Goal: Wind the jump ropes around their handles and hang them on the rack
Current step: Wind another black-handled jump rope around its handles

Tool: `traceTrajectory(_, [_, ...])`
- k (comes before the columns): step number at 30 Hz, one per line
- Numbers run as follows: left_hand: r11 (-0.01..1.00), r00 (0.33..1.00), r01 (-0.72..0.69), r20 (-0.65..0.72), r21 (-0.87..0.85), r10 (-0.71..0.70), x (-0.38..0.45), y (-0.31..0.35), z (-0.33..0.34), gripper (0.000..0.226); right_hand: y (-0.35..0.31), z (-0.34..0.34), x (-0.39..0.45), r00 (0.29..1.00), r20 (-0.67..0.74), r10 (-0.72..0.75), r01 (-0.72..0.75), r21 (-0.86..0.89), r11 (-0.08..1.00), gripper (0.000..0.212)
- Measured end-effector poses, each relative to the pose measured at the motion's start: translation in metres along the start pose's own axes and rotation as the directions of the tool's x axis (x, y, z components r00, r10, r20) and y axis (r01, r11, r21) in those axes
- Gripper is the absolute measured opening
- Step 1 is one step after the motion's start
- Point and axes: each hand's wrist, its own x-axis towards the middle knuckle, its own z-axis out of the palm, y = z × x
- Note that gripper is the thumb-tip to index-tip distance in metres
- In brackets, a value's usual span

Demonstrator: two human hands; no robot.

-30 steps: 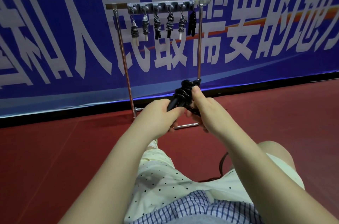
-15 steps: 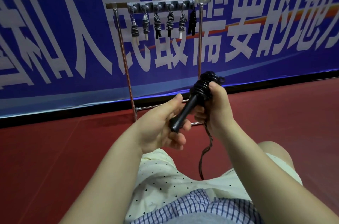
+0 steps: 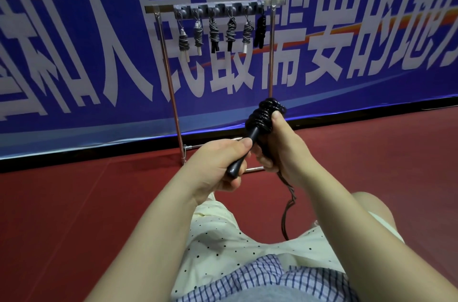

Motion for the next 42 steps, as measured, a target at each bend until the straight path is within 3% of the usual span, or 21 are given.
traceTrajectory(4, [0.971, 0.989, -0.031, -0.131, 0.235, 0.063, 0.006, -0.003, -0.002, 0.028, 0.005, 0.002, 0.000, 0.989, -0.144, 0.027, -0.054, -0.186, 0.981, 0.069])
traceTrajectory(9, [0.759, 0.955, -0.031, -0.205, 0.651, 0.215, 0.006, -0.006, -0.005, 0.023, 0.001, 0.007, -0.004, 0.979, -0.187, 0.080, -0.130, -0.276, 0.952, 0.068])
traceTrajectory(13, [0.643, 0.939, -0.010, -0.215, 0.765, 0.270, 0.005, -0.006, -0.001, 0.027, -0.002, 0.009, -0.006, 0.981, -0.173, 0.091, -0.139, -0.292, 0.946, 0.060])
traceTrajectory(17, [0.792, 0.985, -0.025, -0.120, 0.609, 0.124, 0.009, -0.011, -0.001, 0.032, -0.002, 0.007, -0.006, 0.984, -0.175, -0.010, -0.033, -0.244, 0.969, 0.054])
traceTrajectory(20, [0.975, 0.988, 0.080, 0.113, 0.208, -0.106, 0.004, -0.011, 0.001, 0.049, -0.002, 0.009, -0.008, 0.977, -0.200, -0.077, 0.058, -0.100, 0.993, 0.043])
traceTrajectory(23, [0.970, 0.903, 0.222, 0.396, -0.101, -0.165, 0.000, -0.011, 0.007, 0.071, -0.004, 0.010, -0.006, 0.979, -0.173, -0.112, 0.123, 0.049, 0.991, 0.040])
traceTrajectory(25, [0.952, 0.894, 0.247, 0.421, -0.183, -0.151, 0.000, -0.011, 0.010, 0.072, -0.006, 0.010, -0.004, 0.982, -0.157, -0.109, 0.122, 0.075, 0.990, 0.047])
traceTrajectory(30, [0.988, 0.991, 0.091, 0.107, -0.121, -0.079, 0.003, -0.010, 0.014, 0.062, -0.010, 0.003, -0.006, 0.997, -0.063, -0.040, 0.030, -0.157, 0.987, 0.048])
traceTrajectory(34, [0.980, 0.987, 0.071, -0.156, 0.185, -0.042, 0.008, -0.017, 0.009, 0.061, -0.013, -0.002, -0.010, 0.997, -0.062, 0.050, -0.072, -0.434, 0.898, 0.062])
traceTrajectory(38, [0.919, 0.965, 0.104, -0.263, 0.380, 0.000, 0.013, -0.020, 0.005, 0.060, -0.008, 0.001, -0.008, 0.991, -0.131, 0.012, -0.092, -0.624, 0.776, 0.062])
traceTrajectory(42, [0.810, 0.953, 0.085, -0.285, 0.580, 0.104, 0.014, -0.015, 0.001, 0.056, -0.005, 0.008, -0.009, 0.986, -0.161, -0.036, -0.068, -0.593, 0.802, 0.068])
